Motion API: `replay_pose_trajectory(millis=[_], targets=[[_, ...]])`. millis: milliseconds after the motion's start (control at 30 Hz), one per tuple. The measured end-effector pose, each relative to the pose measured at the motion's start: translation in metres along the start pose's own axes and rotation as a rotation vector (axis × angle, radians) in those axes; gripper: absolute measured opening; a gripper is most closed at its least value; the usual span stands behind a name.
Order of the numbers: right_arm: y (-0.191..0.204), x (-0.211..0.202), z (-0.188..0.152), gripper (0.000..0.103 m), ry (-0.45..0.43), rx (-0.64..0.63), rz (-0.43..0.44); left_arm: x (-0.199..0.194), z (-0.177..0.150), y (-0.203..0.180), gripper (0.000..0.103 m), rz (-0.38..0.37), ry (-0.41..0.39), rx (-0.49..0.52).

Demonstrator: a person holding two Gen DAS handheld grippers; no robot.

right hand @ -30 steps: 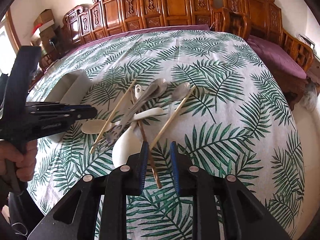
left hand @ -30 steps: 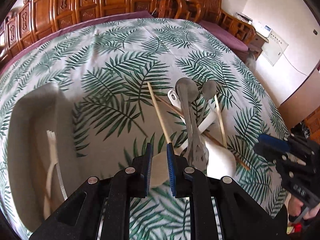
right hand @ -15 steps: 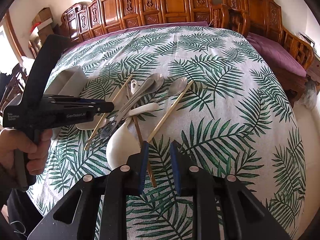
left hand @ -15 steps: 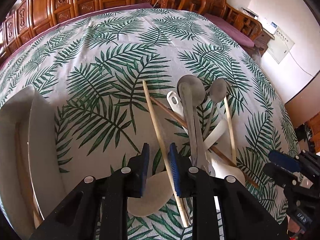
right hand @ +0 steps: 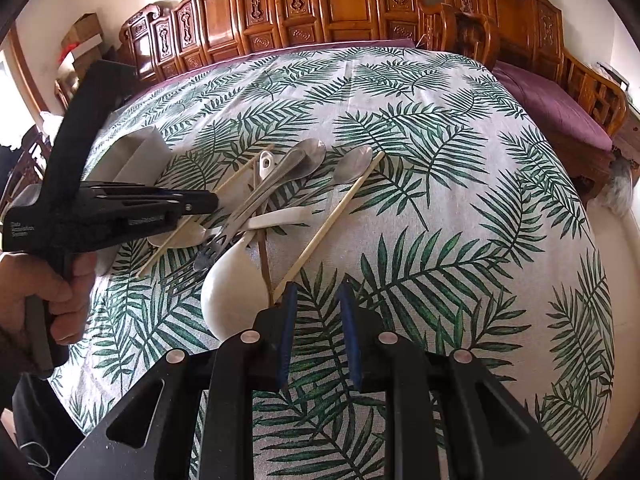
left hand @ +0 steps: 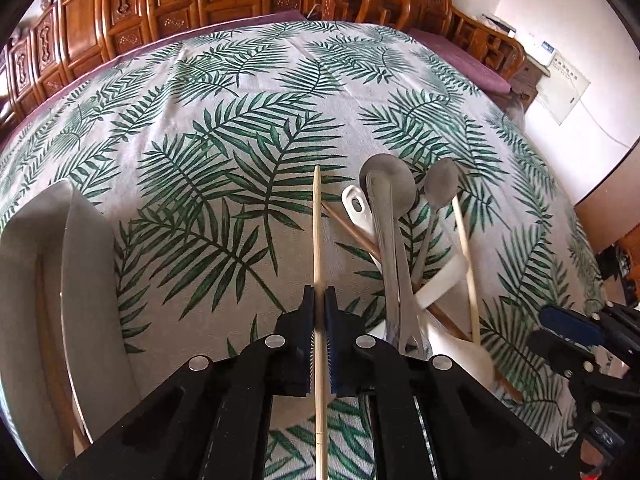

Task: Organize utensils
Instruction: 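Grasp a wooden chopstick from the pile with the left tool, then carry the chopstick into the grey tray and open the left tool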

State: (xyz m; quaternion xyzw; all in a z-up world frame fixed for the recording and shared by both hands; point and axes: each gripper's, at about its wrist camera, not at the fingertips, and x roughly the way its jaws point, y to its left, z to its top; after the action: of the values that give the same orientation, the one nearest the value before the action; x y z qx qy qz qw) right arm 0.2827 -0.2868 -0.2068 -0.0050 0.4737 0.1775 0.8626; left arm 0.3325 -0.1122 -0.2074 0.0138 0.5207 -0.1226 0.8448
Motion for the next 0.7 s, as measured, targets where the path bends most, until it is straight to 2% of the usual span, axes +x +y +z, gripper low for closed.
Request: replay_pose_trajectory(millis=[467, 700], targets=[[-0.007, 0.006, 0.007, 0.024, -0.005, 0.039, 0.005, -0.072, -0.022, 0.000, 0.004, -0.021, -0.139, 0.039], [0.003, 0.034, 0.025, 0.024, 0.037, 0.011, -0.020, -0.094, -0.032, -0.004, 0.004, -0.025, -0.174, 0.059]])
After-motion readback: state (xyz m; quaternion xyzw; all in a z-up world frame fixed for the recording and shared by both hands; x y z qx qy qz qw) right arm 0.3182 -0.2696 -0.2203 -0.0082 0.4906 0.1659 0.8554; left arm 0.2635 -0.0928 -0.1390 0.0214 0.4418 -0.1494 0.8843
